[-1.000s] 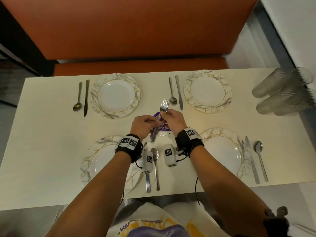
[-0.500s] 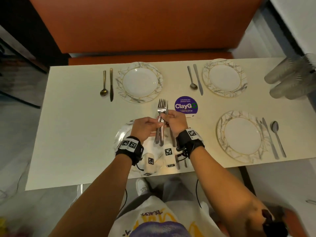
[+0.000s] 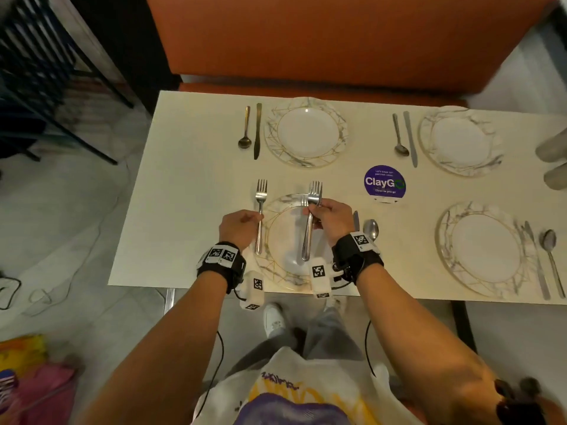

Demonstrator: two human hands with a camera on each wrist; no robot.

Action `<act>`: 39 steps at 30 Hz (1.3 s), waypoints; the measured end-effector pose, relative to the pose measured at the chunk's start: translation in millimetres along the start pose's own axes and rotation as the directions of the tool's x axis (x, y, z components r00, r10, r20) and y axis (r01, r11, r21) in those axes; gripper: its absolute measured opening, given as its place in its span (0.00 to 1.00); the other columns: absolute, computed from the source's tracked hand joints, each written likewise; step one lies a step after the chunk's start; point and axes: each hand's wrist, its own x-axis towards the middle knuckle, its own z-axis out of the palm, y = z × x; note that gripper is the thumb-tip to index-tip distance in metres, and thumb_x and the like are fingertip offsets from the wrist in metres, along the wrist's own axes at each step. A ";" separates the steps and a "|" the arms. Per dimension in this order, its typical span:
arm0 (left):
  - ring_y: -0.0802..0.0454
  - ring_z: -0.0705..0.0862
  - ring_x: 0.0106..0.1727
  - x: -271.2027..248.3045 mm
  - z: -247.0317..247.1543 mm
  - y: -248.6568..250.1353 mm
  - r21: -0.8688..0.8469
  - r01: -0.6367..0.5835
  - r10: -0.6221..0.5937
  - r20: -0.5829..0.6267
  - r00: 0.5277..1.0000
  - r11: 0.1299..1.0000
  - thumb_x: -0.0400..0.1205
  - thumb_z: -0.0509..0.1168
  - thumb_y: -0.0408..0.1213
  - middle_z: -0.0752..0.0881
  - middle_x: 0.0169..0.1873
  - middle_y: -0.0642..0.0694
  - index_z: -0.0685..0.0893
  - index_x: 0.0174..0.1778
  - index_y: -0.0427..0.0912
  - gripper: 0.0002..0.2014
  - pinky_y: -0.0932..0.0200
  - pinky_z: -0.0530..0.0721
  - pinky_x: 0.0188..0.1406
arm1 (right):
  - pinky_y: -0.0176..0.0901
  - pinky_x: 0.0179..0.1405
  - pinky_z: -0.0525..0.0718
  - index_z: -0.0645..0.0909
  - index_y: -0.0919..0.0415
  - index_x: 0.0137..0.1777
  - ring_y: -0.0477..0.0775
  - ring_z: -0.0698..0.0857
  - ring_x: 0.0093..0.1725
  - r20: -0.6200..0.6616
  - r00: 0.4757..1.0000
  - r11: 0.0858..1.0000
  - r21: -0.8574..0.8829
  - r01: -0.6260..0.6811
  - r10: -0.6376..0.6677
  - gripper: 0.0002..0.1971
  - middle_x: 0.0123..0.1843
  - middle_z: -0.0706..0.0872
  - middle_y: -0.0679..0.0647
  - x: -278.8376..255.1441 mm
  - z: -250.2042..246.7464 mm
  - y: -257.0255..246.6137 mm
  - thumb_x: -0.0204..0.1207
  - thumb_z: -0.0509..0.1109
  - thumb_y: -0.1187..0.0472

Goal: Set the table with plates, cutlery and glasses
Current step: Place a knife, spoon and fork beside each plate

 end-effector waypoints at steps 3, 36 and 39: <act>0.43 0.92 0.54 0.9 -10.5 -10.0 0.127 -0.009 0.012 -0.023 1.000 0.992 0.83 0.73 0.44 0.94 0.47 0.48 0.91 0.38 0.58 0.07 0.43 0.90 0.63 | 0.48 0.40 0.86 0.90 0.57 0.47 0.53 0.85 0.37 0.006 1.000 1.000 -0.016 0.001 0.000 0.07 0.37 0.94 0.53 0.5 2.6 2.3 0.79 0.72 0.69; 0.43 0.94 0.40 -17.2 -24.8 -37.2 0.273 0.096 -0.066 -0.116 0.991 0.957 0.78 0.81 0.45 0.93 0.34 0.43 0.92 0.35 0.45 0.10 0.50 0.94 0.51 | 0.41 0.31 0.82 0.88 0.62 0.55 0.49 0.83 0.34 -0.001 1.000 0.999 -0.031 0.007 -0.007 0.08 0.41 0.94 0.56 -6.2 -8.2 30.2 0.80 0.70 0.68; 0.43 0.91 0.47 -21.8 -28.1 -28.7 0.364 0.096 -0.055 -0.120 0.991 0.926 0.79 0.76 0.52 0.92 0.42 0.48 0.90 0.43 0.46 0.12 0.52 0.90 0.54 | 0.44 0.34 0.82 0.87 0.60 0.53 0.52 0.83 0.35 -0.001 1.000 1.000 -0.018 0.005 -0.005 0.07 0.41 0.94 0.56 -9.0 -10.7 27.5 0.80 0.70 0.68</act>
